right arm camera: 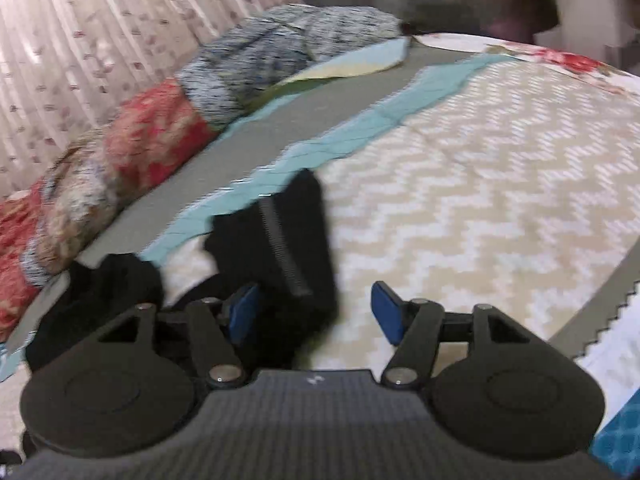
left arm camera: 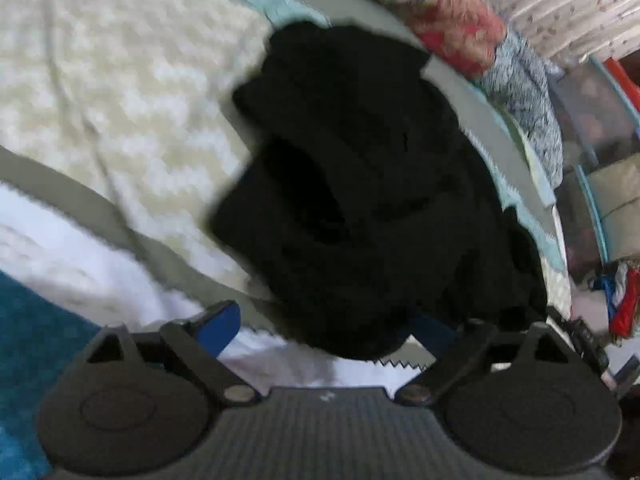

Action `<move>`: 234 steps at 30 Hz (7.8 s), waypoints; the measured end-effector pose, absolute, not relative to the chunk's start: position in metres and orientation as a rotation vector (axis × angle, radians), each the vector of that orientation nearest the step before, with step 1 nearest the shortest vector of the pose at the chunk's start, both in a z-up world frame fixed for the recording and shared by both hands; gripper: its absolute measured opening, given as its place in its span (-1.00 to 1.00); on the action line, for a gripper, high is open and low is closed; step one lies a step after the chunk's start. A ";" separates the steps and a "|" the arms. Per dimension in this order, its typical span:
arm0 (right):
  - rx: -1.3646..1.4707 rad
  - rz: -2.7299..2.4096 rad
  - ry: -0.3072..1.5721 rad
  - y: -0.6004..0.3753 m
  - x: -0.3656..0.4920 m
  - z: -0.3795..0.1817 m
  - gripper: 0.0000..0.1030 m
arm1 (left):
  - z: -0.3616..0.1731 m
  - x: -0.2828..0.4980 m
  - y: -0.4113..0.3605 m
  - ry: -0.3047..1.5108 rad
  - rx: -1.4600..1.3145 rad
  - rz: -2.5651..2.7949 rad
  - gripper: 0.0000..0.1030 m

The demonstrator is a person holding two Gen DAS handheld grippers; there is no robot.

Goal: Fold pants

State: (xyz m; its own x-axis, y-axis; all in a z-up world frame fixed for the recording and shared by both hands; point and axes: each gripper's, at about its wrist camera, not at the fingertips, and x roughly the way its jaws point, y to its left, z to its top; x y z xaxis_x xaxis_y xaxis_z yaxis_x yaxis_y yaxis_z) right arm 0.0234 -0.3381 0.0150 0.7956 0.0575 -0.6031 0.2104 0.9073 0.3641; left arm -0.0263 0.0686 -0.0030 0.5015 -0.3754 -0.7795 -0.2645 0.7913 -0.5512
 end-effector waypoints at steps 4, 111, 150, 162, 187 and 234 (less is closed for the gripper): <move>0.484 -0.071 0.698 -0.337 0.070 -0.009 0.27 | -0.010 -0.016 0.052 1.060 -0.554 -0.046 -0.51; 0.489 0.137 0.748 -0.232 0.035 0.017 -0.01 | 0.074 -0.079 -0.007 0.552 0.442 -0.238 0.36; 0.463 -0.404 0.888 -0.414 0.227 0.026 0.26 | 0.069 0.085 0.186 0.727 0.138 0.369 -0.86; 0.257 -0.467 0.553 -0.413 0.235 0.049 -0.83 | 0.051 0.099 0.195 0.778 0.113 0.460 -0.78; 0.613 -0.232 0.525 -0.444 -0.163 0.054 0.02 | 0.072 -0.140 0.206 0.939 -0.518 0.300 0.91; 0.676 -0.121 0.225 -0.439 -0.110 0.123 -0.93 | 0.112 -0.141 0.206 0.836 -0.982 0.211 -0.82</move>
State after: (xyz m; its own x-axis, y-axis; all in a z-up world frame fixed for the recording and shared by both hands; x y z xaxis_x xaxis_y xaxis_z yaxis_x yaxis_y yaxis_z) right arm -0.1100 -0.4385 0.1232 0.9688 -0.0379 -0.2450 0.1835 0.7741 0.6059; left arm -0.1406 0.2061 0.1122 0.6781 -0.1999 -0.7072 -0.5111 0.5632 -0.6493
